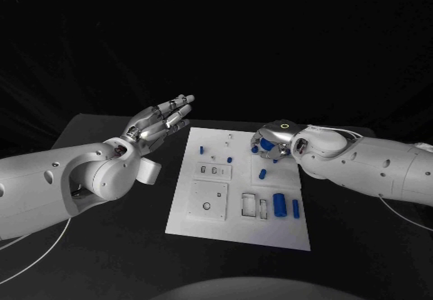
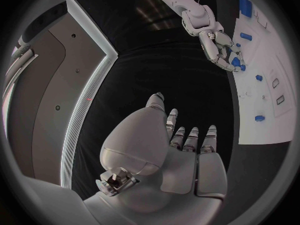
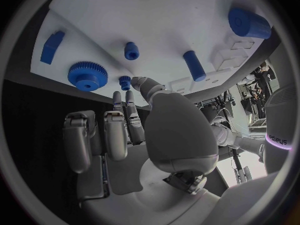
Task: Assemble the parts on the task board
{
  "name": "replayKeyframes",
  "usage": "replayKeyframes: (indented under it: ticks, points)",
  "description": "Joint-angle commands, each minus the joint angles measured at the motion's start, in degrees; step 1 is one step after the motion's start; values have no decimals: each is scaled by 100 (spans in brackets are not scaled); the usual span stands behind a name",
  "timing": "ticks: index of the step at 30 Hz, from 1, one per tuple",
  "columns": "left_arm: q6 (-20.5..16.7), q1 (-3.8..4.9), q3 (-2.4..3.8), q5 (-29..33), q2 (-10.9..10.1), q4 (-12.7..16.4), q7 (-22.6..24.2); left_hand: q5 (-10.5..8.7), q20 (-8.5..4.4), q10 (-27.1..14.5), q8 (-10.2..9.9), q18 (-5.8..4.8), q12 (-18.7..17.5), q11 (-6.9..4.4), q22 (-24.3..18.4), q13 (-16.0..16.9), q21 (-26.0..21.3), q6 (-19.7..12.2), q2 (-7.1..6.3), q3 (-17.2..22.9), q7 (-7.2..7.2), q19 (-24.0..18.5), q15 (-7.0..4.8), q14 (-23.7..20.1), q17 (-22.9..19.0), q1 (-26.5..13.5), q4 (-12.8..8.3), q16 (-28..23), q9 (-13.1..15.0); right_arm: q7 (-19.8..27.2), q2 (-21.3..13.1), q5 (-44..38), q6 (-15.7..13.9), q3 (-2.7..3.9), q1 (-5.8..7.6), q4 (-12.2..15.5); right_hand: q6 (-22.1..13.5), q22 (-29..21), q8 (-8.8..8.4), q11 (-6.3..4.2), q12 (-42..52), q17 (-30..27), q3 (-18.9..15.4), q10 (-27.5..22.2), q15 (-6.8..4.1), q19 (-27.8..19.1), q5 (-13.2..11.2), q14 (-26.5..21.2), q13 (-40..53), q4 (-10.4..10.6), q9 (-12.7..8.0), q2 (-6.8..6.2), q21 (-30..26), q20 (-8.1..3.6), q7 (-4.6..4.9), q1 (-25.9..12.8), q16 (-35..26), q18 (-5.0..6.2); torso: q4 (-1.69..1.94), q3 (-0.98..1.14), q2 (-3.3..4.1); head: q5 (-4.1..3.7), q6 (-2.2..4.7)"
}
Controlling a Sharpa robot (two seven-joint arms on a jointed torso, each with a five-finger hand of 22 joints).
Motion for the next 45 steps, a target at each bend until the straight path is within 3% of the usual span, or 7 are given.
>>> replayKeyframes:
  ticks: [1, 16, 19, 24, 39, 45]
  points:
    - [136, 3, 2, -59, 6, 8, 18, 22, 36, 9, 31, 99, -20, 55, -73, -8, 29, 40, 1, -22, 8, 10, 44, -4, 8, 83, -4, 26, 9, 8, 22, -27, -43, 3, -7, -39, -5, 1259, 29, 1, 20, -4, 21, 46, 43, 370, 7, 197, -5, -13, 19, -2, -38, 37, -4, 50, -33, 9, 3, -2, -9, 8, -13]
    - [145, 2, 1, -61, 0, 2, -31, 49, 45, 9, 82, 97, -20, 116, -67, -8, 45, 132, 13, -22, 59, 28, 67, 19, 18, 146, -8, 53, 17, 36, 149, -9, -98, 6, -11, -237, -243, 1236, -123, 12, 2, -77, 140, 73, 59, 337, -120, 158, -37, 2, 41, 45, -62, 55, -97, 2, -55, 19, -5, -4, -26, 29, -34]
    - [152, 2, 0, -61, 2, -2, -46, 55, 46, 9, 97, 97, -20, 128, -66, -8, 47, 160, 15, -21, 70, 30, 72, 23, 19, 162, -9, 57, 20, 50, 186, 3, -46, 6, -11, -292, -237, 1236, -139, 1, 22, -72, 174, 132, 55, 335, -189, 156, -38, 7, 39, 54, -64, 55, -64, -4, -52, 20, -1, -3, -29, 24, -37]
    - [156, 2, 0, -61, 5, -4, -56, 63, 48, 16, 113, 96, -17, 144, -65, -5, 51, 184, 18, -19, 84, 34, 78, 27, 20, 184, -12, 62, 22, 86, 233, 19, -34, 7, -13, -357, -86, 1250, -93, -75, 72, -74, 239, 319, 6, 345, -317, 153, -47, 8, 77, 63, -59, 25, 87, -7, -48, 16, -1, -5, -32, 22, -47]
    - [166, 2, 0, -61, 6, -8, -81, 106, 52, 30, 127, 95, -11, 159, -61, 1, 60, 183, 16, -9, 97, 44, 93, 41, 26, 241, -25, 78, 20, 150, 398, 47, 125, 7, -38, -540, 134, 1256, 9, -154, 117, -116, 289, 623, -56, 345, -425, 138, -80, -6, 184, 67, -63, -42, 88, 1, -60, 16, 2, -9, -42, 23, -80]
    - [163, 2, 0, -62, 3, -9, -88, 119, 54, 35, 131, 95, -9, 164, -60, 2, 63, 180, 16, -5, 101, 48, 101, 44, 27, 261, -28, 82, 19, 162, 430, 48, 178, 7, -52, -576, 327, 1251, 143, -225, 158, -130, 284, 827, -109, 335, -414, 130, -81, -55, 327, 82, -72, -89, 132, 43, -65, 19, 2, -12, -47, 25, -104]
